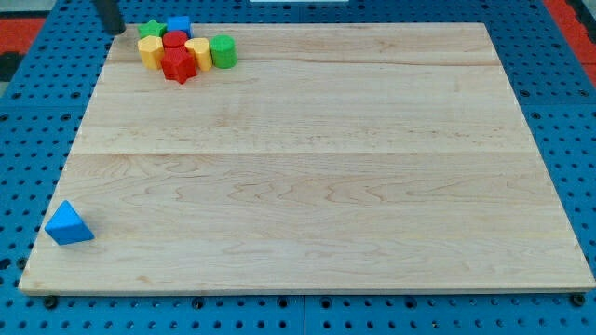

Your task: Push the blue cube diagonally right below the green circle

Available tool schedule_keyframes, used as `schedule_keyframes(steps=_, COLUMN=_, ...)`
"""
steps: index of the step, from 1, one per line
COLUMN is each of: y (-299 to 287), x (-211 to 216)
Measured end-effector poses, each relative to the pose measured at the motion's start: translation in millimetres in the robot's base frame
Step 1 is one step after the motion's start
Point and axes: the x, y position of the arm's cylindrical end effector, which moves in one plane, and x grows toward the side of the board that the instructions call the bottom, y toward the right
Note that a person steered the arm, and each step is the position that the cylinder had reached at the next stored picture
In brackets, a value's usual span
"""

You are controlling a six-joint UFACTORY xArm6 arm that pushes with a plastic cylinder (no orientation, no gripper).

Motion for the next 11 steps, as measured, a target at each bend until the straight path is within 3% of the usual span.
schedule_keyframes(steps=4, y=246.8, x=15.8)
schedule_keyframes(steps=5, y=254.6, x=73.7)
schedule_keyframes(steps=6, y=254.7, x=77.7)
schedule_keyframes(steps=7, y=269.2, x=50.2)
schedule_keyframes(steps=8, y=279.4, x=108.3)
schedule_keyframes(steps=9, y=224.3, x=153.2)
schedule_keyframes(steps=10, y=224.3, x=99.0)
schedule_keyframes(steps=11, y=288.7, x=95.9)
